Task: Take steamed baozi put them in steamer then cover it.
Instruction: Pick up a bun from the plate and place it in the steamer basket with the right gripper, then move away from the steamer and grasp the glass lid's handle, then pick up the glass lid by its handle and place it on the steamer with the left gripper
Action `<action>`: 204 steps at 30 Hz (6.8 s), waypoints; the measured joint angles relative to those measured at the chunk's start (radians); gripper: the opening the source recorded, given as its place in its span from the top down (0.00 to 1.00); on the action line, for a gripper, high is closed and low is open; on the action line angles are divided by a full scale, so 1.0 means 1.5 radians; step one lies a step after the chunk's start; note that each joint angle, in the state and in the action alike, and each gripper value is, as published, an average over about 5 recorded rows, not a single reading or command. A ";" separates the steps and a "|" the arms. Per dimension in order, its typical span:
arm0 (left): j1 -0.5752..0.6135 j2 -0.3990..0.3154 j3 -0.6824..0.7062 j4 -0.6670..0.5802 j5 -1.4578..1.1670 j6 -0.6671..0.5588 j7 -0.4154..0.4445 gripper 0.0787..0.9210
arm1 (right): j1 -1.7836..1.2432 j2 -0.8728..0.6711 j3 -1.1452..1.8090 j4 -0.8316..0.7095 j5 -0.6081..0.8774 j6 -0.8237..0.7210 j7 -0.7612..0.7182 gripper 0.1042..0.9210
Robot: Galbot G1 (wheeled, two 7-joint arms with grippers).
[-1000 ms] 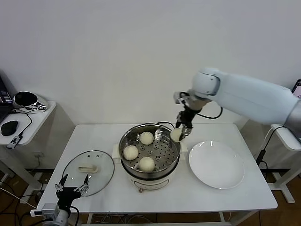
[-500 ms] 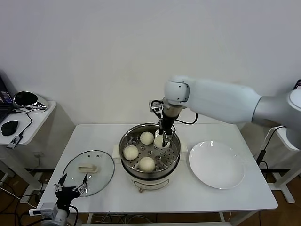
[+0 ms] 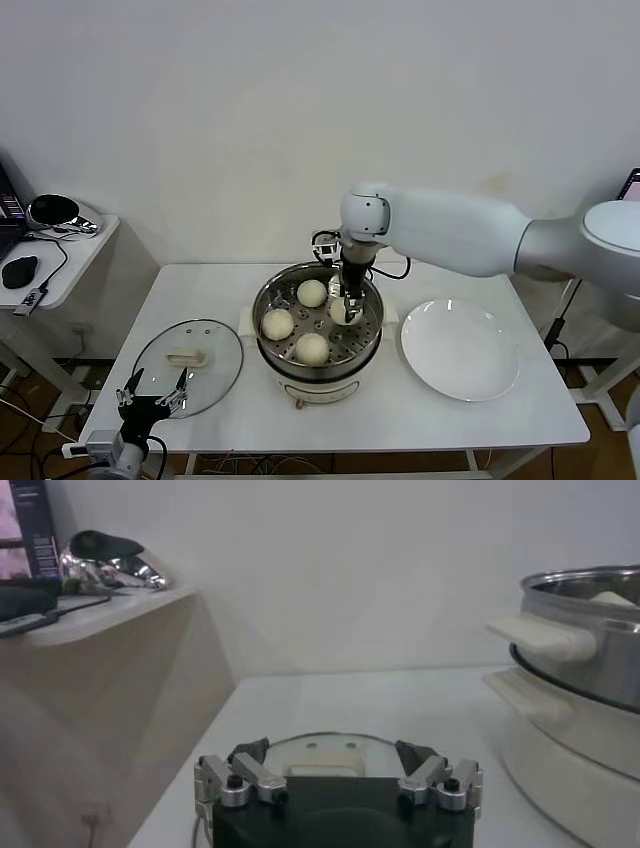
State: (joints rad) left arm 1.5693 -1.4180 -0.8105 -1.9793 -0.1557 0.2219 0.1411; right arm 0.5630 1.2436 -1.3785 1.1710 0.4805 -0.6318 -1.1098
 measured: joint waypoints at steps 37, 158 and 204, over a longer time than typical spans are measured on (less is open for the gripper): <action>0.021 -0.009 0.020 -0.018 0.008 0.006 -0.012 0.12 | -0.059 -0.294 0.248 0.205 0.074 0.033 0.218 0.12; -0.258 0.141 0.206 0.405 0.968 -0.084 -0.248 0.12 | -1.407 0.032 1.430 0.415 0.033 0.393 0.647 0.12; -0.269 0.148 0.194 0.440 0.893 -0.107 -0.271 0.93 | -1.430 0.023 1.442 0.447 0.008 0.402 0.654 0.12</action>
State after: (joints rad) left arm 1.1656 -1.1959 -0.5193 -1.3188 1.1837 0.0614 -0.2654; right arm -1.5826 1.2783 0.7843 1.8411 0.4925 -0.0290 -0.1294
